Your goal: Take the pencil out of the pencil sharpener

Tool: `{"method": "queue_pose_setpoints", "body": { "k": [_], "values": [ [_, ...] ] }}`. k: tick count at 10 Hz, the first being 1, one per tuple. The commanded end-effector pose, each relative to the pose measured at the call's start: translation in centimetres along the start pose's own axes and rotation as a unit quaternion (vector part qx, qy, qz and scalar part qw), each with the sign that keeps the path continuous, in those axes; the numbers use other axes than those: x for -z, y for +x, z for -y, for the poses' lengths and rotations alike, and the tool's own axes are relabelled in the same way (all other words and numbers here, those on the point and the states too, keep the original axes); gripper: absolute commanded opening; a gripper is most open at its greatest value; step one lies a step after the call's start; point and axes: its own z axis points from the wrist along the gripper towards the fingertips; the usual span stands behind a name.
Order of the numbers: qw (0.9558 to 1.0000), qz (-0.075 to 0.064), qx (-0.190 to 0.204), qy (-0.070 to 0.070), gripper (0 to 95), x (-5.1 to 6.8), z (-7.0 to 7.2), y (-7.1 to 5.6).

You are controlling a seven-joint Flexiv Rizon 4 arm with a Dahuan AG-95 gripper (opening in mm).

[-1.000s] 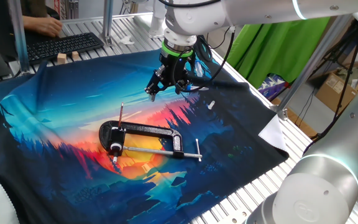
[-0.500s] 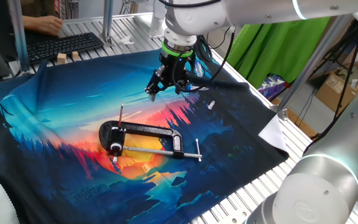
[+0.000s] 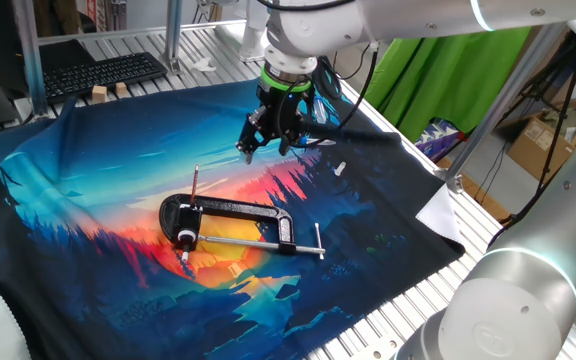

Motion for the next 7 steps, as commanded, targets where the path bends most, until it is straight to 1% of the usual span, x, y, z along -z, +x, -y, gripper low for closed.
{"method": "queue_pose_setpoints", "body": {
  "k": [1,3,4,5,6,7],
  "values": [
    [0.9983,-0.01,-0.055,-0.016,0.0,-0.04,0.02,-0.06],
    [0.9981,-0.009,-0.059,-0.013,0.0,-0.07,0.02,-0.06],
    [0.9981,-0.01,-0.058,-0.015,0.0,-0.07,0.02,-0.06],
    [0.9981,-0.017,-0.057,-0.016,0.0,-0.07,0.02,-0.06],
    [0.998,-0.02,-0.058,-0.016,0.0,-0.08,0.02,-0.04],
    [0.9978,-0.021,-0.061,-0.016,0.0,-0.08,0.02,-0.04]
  ]
}}
